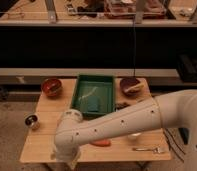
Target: Place towel in metal cup
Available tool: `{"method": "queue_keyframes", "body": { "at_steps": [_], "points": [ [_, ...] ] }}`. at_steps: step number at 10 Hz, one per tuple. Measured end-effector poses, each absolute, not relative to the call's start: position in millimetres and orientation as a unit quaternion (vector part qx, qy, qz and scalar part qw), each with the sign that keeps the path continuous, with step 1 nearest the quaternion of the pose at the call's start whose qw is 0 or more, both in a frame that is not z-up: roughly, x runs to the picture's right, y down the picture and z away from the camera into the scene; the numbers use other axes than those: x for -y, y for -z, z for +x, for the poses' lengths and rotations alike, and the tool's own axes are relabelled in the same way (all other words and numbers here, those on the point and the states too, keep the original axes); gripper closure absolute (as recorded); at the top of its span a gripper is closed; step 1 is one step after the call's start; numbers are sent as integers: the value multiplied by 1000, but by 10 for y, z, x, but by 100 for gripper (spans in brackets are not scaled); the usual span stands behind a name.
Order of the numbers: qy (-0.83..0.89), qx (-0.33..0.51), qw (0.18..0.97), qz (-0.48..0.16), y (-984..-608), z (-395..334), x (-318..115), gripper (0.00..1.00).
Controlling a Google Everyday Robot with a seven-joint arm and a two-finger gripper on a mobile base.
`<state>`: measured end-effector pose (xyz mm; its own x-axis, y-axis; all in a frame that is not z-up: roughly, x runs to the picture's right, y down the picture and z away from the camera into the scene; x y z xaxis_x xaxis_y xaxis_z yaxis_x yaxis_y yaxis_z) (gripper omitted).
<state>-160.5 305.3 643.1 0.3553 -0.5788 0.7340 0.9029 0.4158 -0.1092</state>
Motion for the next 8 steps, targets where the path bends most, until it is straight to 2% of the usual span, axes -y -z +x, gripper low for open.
{"method": "queue_keyframes", "body": {
  "at_steps": [3, 5, 8],
  "points": [
    [476, 278, 792, -263, -6628, -1692, -3088, 35],
    [478, 256, 797, -267, -6893, -1737, -3166, 35],
    [468, 242, 806, -270, -7169, -1737, -3041, 35]
  ]
}}
